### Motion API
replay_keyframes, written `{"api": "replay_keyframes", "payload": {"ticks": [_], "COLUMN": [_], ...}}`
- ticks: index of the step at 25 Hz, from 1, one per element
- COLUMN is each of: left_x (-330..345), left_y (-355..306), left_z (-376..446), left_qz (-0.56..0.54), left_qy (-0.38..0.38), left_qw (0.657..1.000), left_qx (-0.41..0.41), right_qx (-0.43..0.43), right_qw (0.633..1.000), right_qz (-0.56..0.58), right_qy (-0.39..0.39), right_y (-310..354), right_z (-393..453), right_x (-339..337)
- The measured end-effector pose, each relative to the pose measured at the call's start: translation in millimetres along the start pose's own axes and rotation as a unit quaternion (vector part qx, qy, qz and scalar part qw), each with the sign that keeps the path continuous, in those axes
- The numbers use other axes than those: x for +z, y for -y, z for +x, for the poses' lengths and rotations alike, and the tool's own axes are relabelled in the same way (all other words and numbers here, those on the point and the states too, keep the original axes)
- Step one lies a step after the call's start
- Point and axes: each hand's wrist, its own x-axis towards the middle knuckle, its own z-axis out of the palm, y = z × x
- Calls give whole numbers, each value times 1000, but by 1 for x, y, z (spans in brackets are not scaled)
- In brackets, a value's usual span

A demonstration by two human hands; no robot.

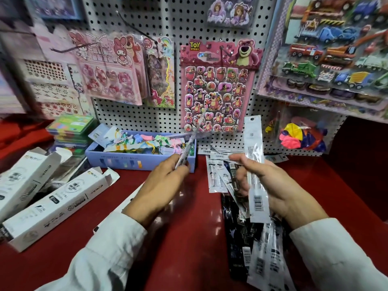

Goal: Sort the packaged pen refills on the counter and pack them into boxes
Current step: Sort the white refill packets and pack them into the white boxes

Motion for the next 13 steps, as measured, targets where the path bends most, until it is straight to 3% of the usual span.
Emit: {"api": "replay_keyframes", "payload": {"ticks": [3,6,10,13], "left_x": [7,17,31,32], "left_y": [-6,-4,-5,-5], "left_z": [-1,-4,-13,-26], "left_qz": [-199,-297,-278,-276], "left_qy": [120,160,149,191], "left_qw": [972,938,946,940], "left_qx": [-46,-82,-69,-63], "right_qx": [16,-8,-36,-23], "right_qw": [999,997,993,998], "right_qz": [13,46,73,-49], "right_qy": [27,61,87,26], "right_y": [-11,-19,-28,-39], "right_z": [3,5,2,-1], "right_x": [15,34,57,62]}}
